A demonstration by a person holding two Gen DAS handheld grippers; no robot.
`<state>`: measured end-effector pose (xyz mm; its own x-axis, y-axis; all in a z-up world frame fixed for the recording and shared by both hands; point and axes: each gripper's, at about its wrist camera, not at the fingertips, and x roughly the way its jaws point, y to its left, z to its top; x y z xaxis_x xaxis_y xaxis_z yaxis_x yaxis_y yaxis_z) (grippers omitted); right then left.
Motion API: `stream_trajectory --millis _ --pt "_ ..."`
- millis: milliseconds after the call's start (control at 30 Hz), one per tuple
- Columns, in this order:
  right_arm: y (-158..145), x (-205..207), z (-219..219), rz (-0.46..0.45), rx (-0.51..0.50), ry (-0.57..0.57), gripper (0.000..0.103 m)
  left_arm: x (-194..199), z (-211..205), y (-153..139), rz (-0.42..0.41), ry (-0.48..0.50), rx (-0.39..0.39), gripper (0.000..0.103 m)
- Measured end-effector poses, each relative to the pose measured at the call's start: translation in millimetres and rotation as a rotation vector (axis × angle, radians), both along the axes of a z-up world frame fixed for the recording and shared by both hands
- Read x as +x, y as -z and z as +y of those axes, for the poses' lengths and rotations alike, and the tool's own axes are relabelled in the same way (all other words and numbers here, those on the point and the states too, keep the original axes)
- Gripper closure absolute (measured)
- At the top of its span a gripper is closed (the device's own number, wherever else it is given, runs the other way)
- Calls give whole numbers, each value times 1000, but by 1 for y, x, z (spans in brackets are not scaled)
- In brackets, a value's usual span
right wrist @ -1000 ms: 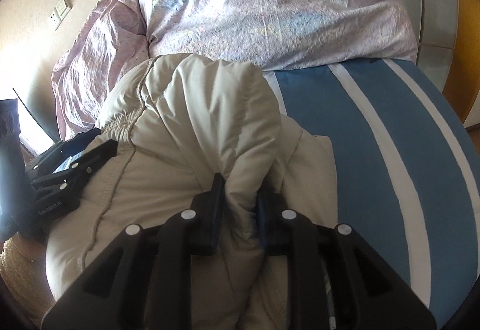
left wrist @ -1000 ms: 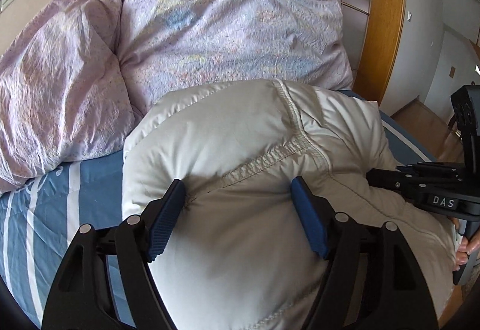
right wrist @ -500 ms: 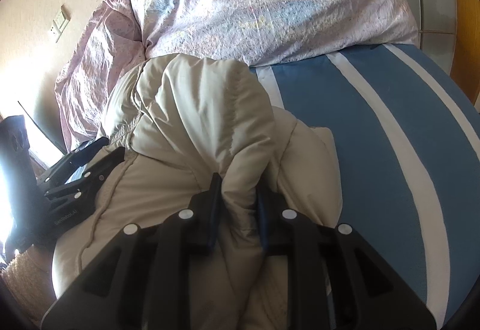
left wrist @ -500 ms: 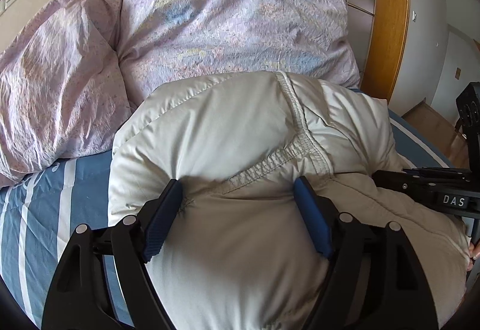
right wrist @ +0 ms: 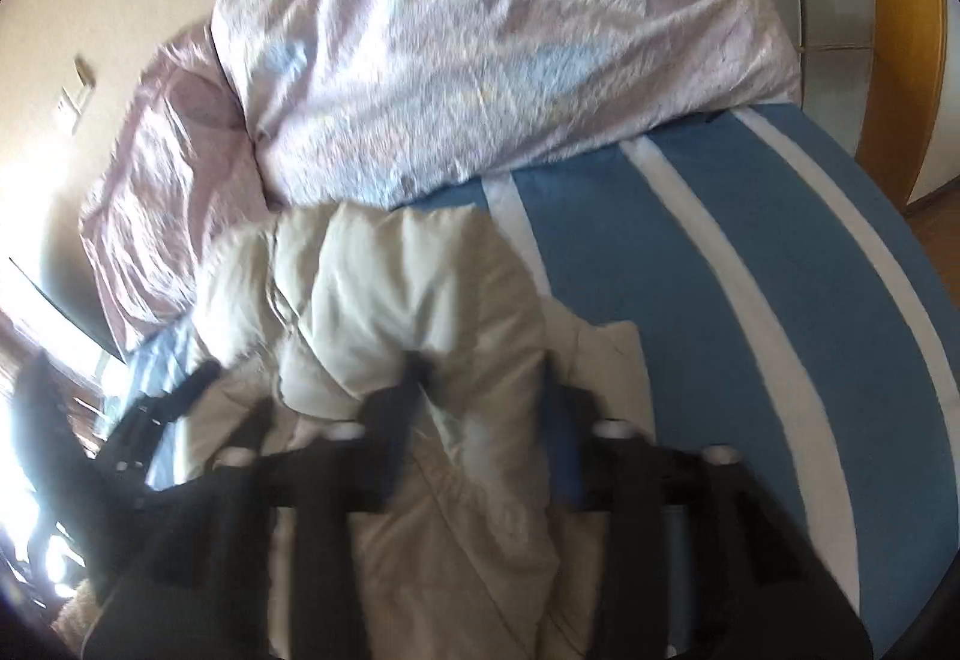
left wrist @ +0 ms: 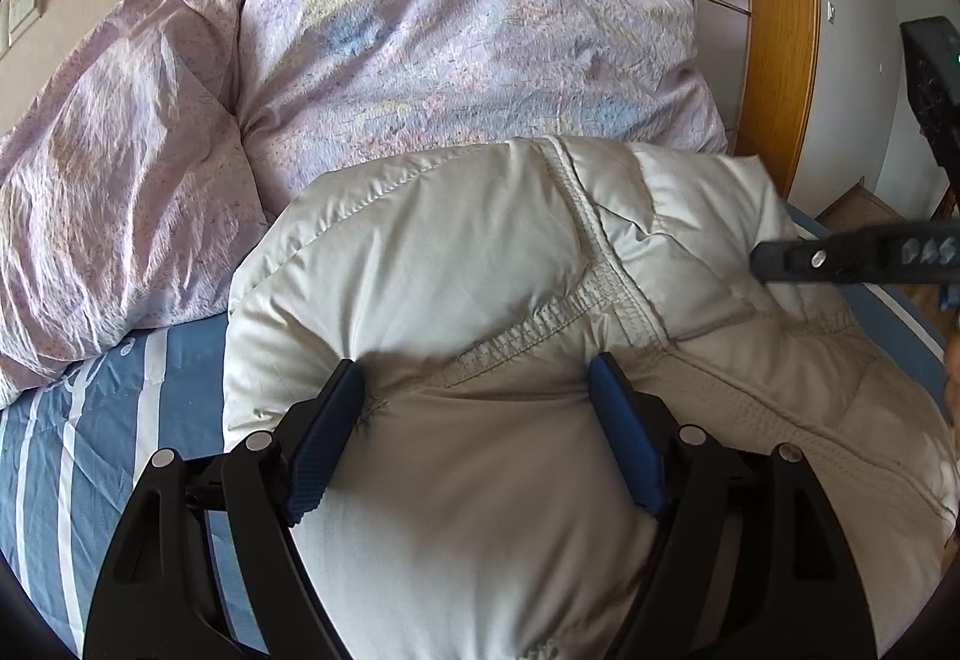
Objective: Fold large clothes
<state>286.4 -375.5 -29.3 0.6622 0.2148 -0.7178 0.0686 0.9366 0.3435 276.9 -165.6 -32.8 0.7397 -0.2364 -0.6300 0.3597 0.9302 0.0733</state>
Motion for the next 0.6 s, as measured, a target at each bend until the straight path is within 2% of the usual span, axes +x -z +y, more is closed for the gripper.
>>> stream_trajectory --millis 67,200,367,600 --pt "5 0 1 3 -24 10 79 -1 -2 0 -4 1 8 26" --pt "18 2 -2 16 -22 14 79 -1 -6 0 -11 -2 27 26" --pt "31 2 3 -10 -73 7 77 0 -13 1 -22 -15 49 26" --pt "37 2 -4 -37 -27 17 76 3 -24 3 -36 -35 88 24"
